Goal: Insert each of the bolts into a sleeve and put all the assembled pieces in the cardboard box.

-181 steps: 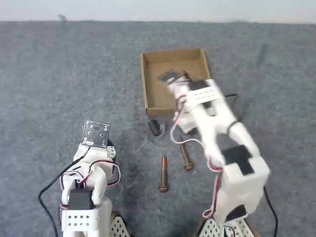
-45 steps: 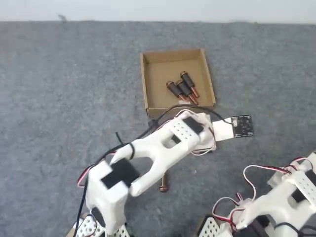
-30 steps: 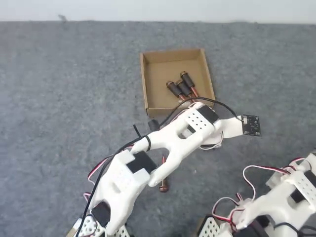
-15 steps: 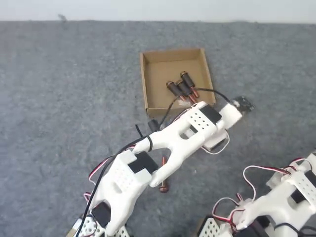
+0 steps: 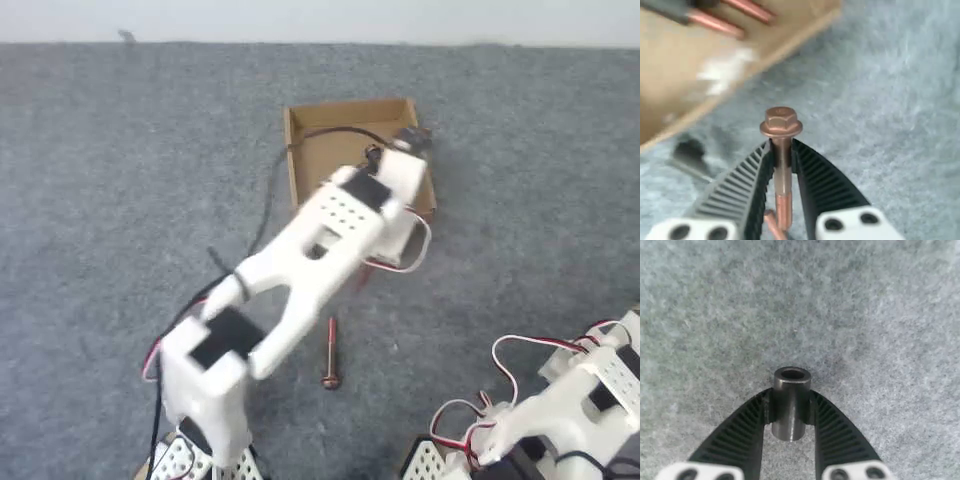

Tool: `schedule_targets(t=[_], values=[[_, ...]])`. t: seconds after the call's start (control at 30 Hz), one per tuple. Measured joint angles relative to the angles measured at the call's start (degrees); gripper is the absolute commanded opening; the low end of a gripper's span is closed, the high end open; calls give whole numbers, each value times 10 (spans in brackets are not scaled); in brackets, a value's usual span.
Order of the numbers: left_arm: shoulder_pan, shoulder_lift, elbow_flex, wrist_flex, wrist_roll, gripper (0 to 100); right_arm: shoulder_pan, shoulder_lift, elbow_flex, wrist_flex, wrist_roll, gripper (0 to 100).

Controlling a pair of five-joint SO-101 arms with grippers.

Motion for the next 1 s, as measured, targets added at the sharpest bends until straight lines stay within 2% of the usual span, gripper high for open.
schedule_targets(t=[0.23,0.5,0.77,1.0], values=[[-70,-150,141,-82,0,11,0,0,9,-18,0,8],[-191,-237,242,-94,-3,11,-51,0,12,-32,0,7],[-283,-403,428,-171,-47,11,-177,0,14,-67,0,7],[-438,-486,583,-245,-75,11,-333,0,13,-117,0,9]])
